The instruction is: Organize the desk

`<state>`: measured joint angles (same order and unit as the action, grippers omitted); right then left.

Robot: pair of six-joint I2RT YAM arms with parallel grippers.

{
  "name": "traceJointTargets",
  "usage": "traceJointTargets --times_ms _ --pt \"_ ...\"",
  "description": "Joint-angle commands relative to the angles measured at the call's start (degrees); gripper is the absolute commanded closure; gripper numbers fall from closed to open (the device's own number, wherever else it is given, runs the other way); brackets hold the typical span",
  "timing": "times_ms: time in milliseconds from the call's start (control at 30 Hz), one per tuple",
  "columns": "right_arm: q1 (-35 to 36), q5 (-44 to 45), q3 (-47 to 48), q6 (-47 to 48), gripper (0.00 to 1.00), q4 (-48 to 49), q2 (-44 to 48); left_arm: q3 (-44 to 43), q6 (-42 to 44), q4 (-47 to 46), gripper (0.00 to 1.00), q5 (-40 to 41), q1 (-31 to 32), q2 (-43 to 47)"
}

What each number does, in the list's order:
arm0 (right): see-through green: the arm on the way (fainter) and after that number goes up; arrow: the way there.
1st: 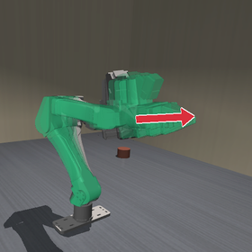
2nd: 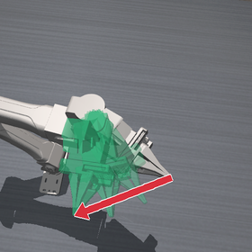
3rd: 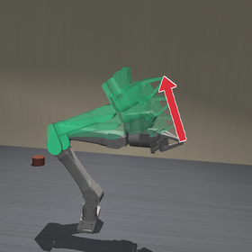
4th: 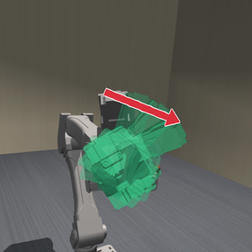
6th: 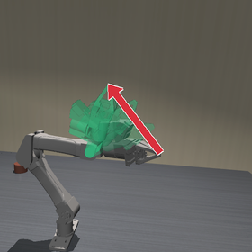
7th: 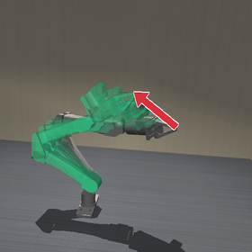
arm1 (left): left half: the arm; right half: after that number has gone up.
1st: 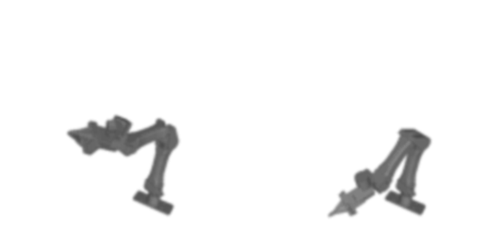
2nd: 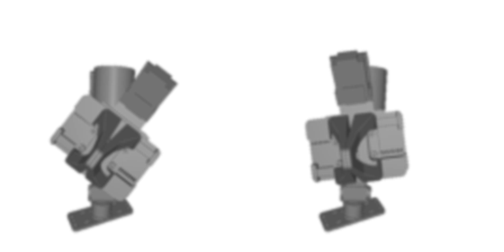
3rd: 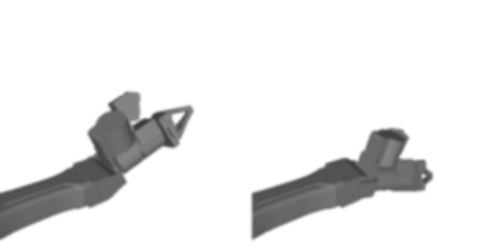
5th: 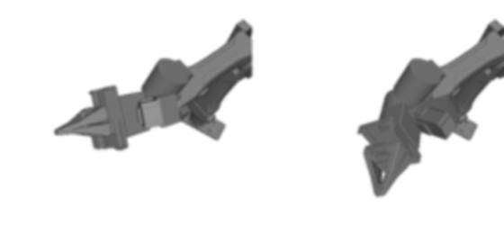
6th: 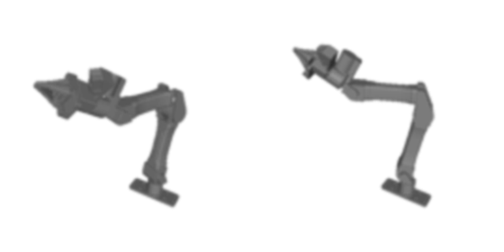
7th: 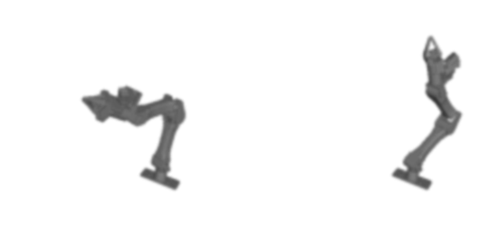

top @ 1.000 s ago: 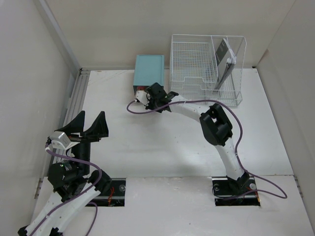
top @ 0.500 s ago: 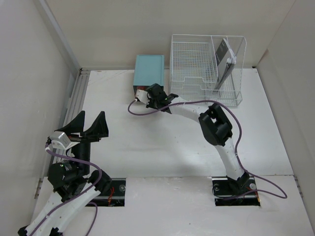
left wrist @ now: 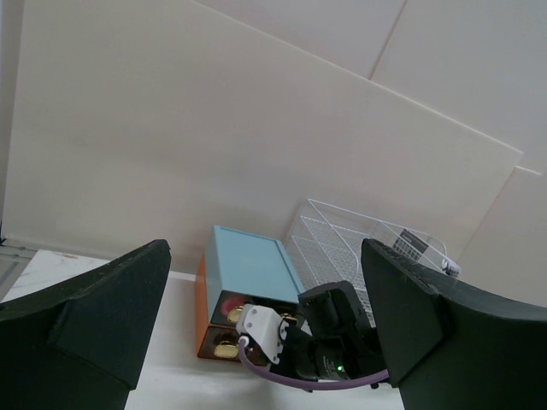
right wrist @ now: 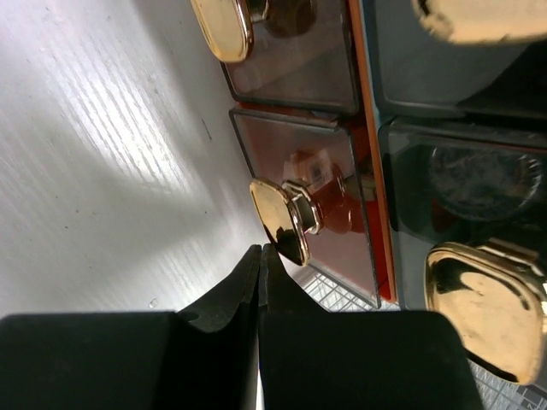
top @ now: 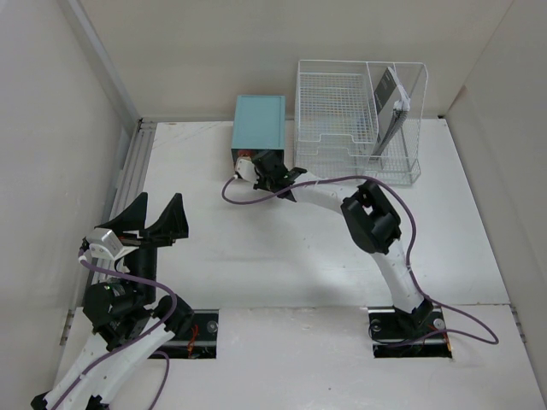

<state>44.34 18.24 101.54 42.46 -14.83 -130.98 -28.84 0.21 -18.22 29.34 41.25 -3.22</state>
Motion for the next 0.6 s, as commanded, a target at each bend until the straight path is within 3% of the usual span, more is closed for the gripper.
traceJointTargets --times_ms 0,400,567 --pt "0.40 2.94 -0.29 0.35 1.00 4.98 -0.51 0.10 0.85 -2.88 0.08 -0.34 0.05 -0.38" --pt "0.40 4.79 -0.81 0.35 1.00 6.66 -0.51 0.10 0.85 -2.88 0.08 0.19 0.05 -0.38" --pt "2.85 -5.56 -6.96 0.35 1.00 -0.07 6.77 0.10 0.85 -2.88 0.08 0.19 0.05 0.15"
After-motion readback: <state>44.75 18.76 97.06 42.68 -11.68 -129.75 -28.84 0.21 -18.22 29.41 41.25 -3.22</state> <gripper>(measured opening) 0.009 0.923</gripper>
